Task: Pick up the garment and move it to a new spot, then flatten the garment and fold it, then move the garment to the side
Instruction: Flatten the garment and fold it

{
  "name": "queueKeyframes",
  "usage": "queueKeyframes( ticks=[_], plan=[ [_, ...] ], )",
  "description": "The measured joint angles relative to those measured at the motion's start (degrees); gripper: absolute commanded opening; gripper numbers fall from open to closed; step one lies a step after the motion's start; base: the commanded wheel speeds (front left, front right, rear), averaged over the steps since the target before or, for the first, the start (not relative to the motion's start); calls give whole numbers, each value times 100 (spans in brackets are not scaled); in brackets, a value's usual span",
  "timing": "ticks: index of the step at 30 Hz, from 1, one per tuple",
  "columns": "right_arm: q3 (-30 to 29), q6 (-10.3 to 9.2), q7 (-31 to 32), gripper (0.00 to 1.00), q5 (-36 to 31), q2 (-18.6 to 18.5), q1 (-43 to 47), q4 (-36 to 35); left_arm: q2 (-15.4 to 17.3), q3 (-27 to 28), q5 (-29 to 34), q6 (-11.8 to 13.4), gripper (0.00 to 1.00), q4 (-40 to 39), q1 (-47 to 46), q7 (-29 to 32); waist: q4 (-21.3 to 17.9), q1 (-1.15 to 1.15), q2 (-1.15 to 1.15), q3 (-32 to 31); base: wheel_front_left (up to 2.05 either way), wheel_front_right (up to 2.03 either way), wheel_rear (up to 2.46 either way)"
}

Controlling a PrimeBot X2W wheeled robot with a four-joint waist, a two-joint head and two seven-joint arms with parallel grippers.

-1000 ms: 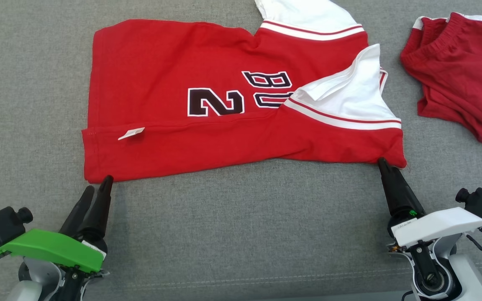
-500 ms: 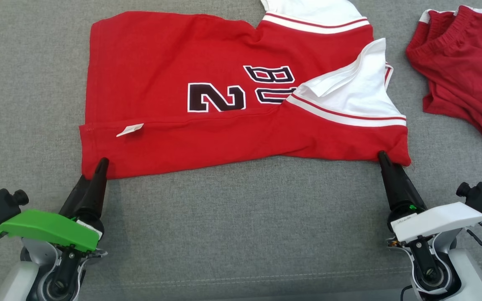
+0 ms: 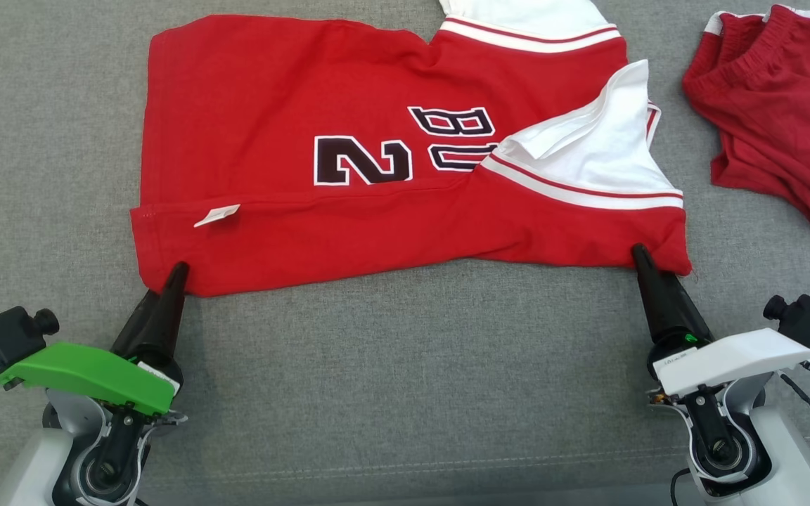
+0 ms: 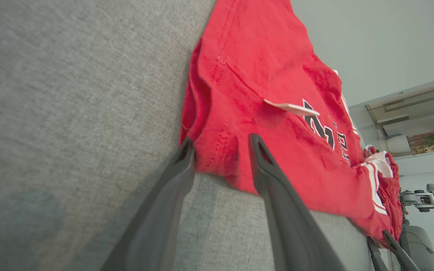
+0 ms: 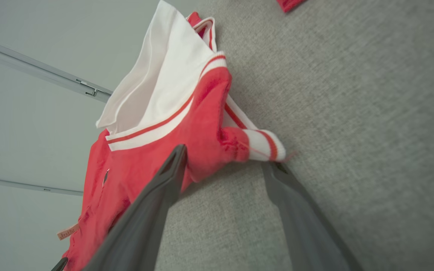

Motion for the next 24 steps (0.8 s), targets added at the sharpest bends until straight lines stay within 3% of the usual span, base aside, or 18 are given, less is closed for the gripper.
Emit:
queueKeyframes(
  ticks=[1, 6, 9, 10, 12, 13, 15, 24],
  plan=[
    [0, 0, 0, 100, 0, 0, -13, 14, -9, -11, 0, -1, 65, 16, -14, 0, 5, 0, 0, 1, 0, 0, 0],
    [-2, -1, 0, 100, 1, 0, -103, 80, -34, -24, 1, -16, 55, 88, -56, 0, 20, 0, 0, 0, 0, 0, 0],
    [-18, 0, 0, 100, 7, 16, -159, 126, -38, -32, 1, -53, 42, 153, -83, 0, 23, 0, 0, -3, 0, 0, 0],
    [-29, 0, 0, 100, 14, 25, -188, 146, -43, -35, 1, -58, 34, 168, -88, 0, 23, 0, 0, -5, 0, 0, 0],
    [-52, 0, 0, 58, 40, 31, -223, 180, -55, -45, 1, -82, 19, 196, -94, 0, 25, 0, 0, -10, 0, 0, 0],
    [-58, 0, 0, 33, 55, 31, -245, 198, -63, -48, 1, -108, 4, 209, -98, 0, 25, 0, 0, -14, 0, 0, 0],
    [-69, 1, 0, 0, 68, 32, -282, 236, -79, -55, 1, -110, 0, 240, -114, 0, 26, 0, 0, -22, 0, 0, 0],
    [-185, 103, -1, 0, 233, 26, -337, 328, -90, -55, 10, -250, 0, 369, -168, -1, 21, 0, 0, -99, 0, 0, 0]
  ],
)
